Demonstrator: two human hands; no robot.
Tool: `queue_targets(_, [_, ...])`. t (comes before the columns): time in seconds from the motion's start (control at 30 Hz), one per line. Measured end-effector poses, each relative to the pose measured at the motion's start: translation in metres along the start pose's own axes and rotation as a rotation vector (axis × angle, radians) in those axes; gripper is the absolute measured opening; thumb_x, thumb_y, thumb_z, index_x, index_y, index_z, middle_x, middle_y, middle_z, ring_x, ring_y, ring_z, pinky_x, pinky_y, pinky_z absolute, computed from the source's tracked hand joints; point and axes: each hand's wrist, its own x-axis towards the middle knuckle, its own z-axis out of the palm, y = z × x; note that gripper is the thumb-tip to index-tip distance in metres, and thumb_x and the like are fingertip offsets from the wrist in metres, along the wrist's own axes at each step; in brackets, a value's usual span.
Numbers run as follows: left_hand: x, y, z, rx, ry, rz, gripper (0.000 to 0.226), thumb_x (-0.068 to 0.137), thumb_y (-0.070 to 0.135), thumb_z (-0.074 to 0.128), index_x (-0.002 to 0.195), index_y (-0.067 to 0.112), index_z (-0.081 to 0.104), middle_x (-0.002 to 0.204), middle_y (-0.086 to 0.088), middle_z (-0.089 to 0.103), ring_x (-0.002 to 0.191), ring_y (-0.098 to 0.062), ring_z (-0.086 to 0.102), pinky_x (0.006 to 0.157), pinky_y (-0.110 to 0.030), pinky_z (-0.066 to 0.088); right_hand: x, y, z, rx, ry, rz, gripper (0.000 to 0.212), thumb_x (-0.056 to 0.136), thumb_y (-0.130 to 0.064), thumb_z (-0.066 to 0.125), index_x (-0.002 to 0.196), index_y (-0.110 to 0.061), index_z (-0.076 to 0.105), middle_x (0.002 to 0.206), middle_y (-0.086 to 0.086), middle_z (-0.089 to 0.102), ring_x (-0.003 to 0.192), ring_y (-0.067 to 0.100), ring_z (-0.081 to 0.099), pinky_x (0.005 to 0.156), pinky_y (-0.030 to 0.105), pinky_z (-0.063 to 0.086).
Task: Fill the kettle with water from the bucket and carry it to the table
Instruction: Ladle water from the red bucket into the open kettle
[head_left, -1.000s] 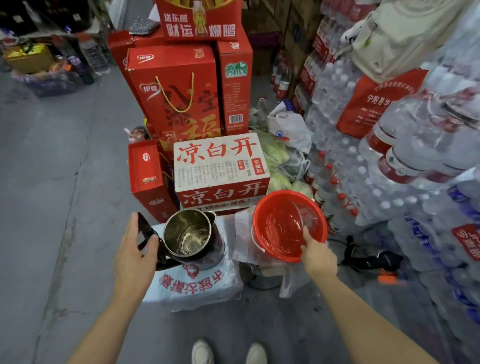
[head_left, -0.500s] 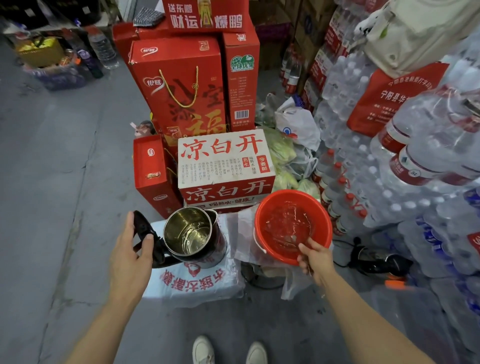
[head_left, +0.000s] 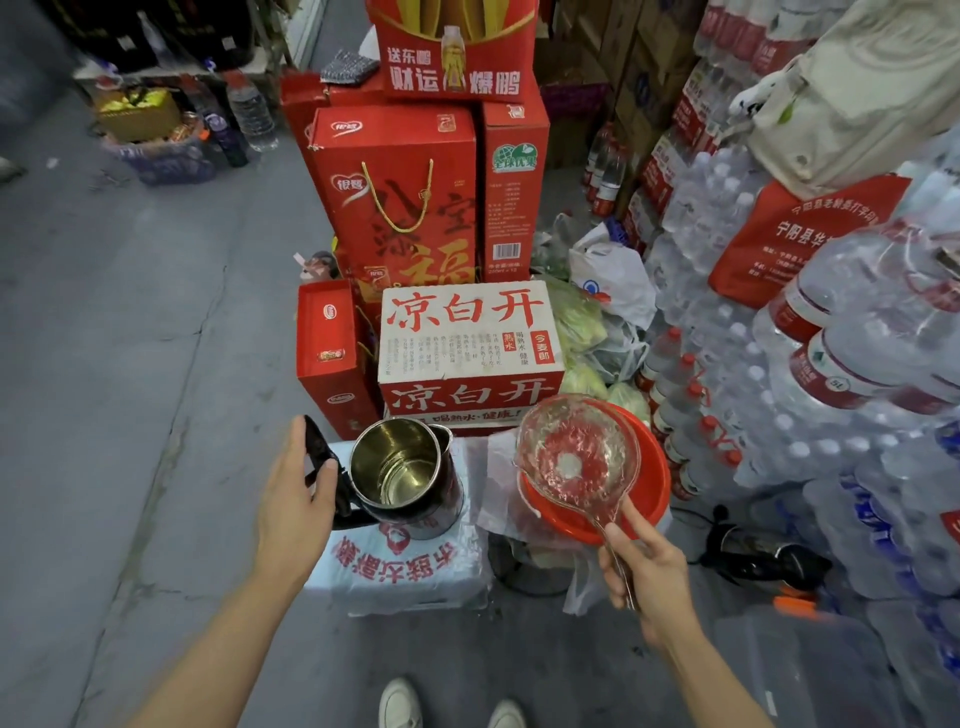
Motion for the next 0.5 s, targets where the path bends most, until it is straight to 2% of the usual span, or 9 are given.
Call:
queue_targets(0.03, [-0.001, 0.002, -0.001, 0.008, 0.000, 0.014, 0.052, 0.101, 0.021, 0.046, 0.148, 0.033, 0.027, 0.145, -0.006, 0.050, 0.119, -0.031, 0.060, 0.094, -0.044, 0.051, -0.006, -0.006, 0.008, 0.015, -0.037, -0.014, 0.072, 0.090, -0.013, 0.072, 0.154, -0.022, 0.041, 0.059, 0.015, 0.057, 0.033, 0.013, 0.040, 0.030, 0.022, 0.035])
queue_targets(0.1, [-0.002, 0.006, -0.003, 0.016, 0.010, 0.029, 0.052, 0.101, 0.018, 0.047, 0.148, 0.026, 0.029, 0.146, -0.004, 0.049, 0.123, -0.027, 0.056, 0.096, -0.036, 0.044, -0.016, -0.016, 0.027, 0.024, -0.108, -0.030, 0.108, 0.059, -0.041, 0.094, 0.152, -0.029, 0.041, 0.058, 0.014, 0.058, 0.033, 0.013, 0.041, 0.030, 0.023, 0.035])
queue_targets(0.13, [-0.003, 0.008, -0.004, 0.009, 0.008, 0.028, 0.054, 0.100, 0.016, 0.048, 0.150, 0.024, 0.028, 0.147, -0.004, 0.047, 0.127, -0.025, 0.053, 0.098, -0.034, 0.042, -0.020, -0.020, 0.035, 0.018, -0.136, -0.032, 0.123, 0.042, -0.051, 0.097, 0.150, -0.032, 0.041, 0.057, 0.013, 0.059, 0.032, 0.014, 0.041, 0.030, 0.023, 0.035])
queue_targets(0.17, [-0.002, 0.009, -0.005, 0.004, 0.002, 0.025, 0.055, 0.100, 0.016, 0.048, 0.151, 0.023, 0.027, 0.150, -0.003, 0.044, 0.130, -0.023, 0.049, 0.100, -0.033, 0.041, -0.023, -0.021, 0.045, 0.010, -0.159, -0.033, 0.124, 0.040, -0.051, 0.097, 0.149, -0.034, 0.041, 0.056, 0.012, 0.059, 0.032, 0.013, 0.041, 0.030, 0.022, 0.035])
queue_targets(0.23, [0.000, 0.005, -0.007, 0.022, -0.017, 0.013, 0.059, 0.100, 0.020, 0.049, 0.153, 0.023, 0.023, 0.155, -0.001, 0.037, 0.135, -0.021, 0.044, 0.104, -0.036, 0.040, -0.024, -0.021, 0.061, -0.017, -0.180, -0.042, 0.095, 0.069, -0.028, 0.089, 0.151, -0.030, 0.041, 0.056, 0.012, 0.058, 0.031, 0.012, 0.040, 0.029, 0.020, 0.034])
queue_targets(0.3, [0.004, -0.002, -0.008, 0.058, -0.039, 0.007, 0.066, 0.099, 0.026, 0.051, 0.155, 0.022, 0.018, 0.160, 0.000, 0.028, 0.141, -0.022, 0.038, 0.109, -0.042, 0.038, -0.026, -0.020, 0.075, -0.045, -0.174, -0.053, 0.072, 0.090, -0.003, 0.069, 0.152, -0.026, 0.041, 0.057, 0.012, 0.057, 0.030, 0.011, 0.040, 0.029, 0.018, 0.032])
queue_targets(0.4, [0.007, -0.008, -0.009, 0.104, -0.075, 0.019, 0.070, 0.098, 0.031, 0.052, 0.157, 0.020, 0.015, 0.163, 0.000, 0.019, 0.146, -0.023, 0.030, 0.113, -0.043, 0.034, -0.026, -0.017, 0.094, -0.109, -0.178, -0.081, 0.069, 0.095, 0.002, 0.063, 0.154, -0.024, 0.039, 0.056, 0.011, 0.055, 0.032, 0.010, 0.039, 0.029, 0.019, 0.033])
queue_targets(0.5, [0.008, -0.012, -0.011, 0.126, -0.083, 0.034, 0.072, 0.098, 0.035, 0.052, 0.157, 0.021, 0.013, 0.164, 0.001, 0.017, 0.144, -0.023, 0.033, 0.111, -0.040, 0.036, -0.025, -0.015, 0.110, -0.200, -0.168, -0.142, 0.069, 0.095, 0.003, 0.063, 0.155, -0.022, 0.039, 0.056, 0.013, 0.050, 0.034, 0.011, 0.038, 0.031, 0.021, 0.033])
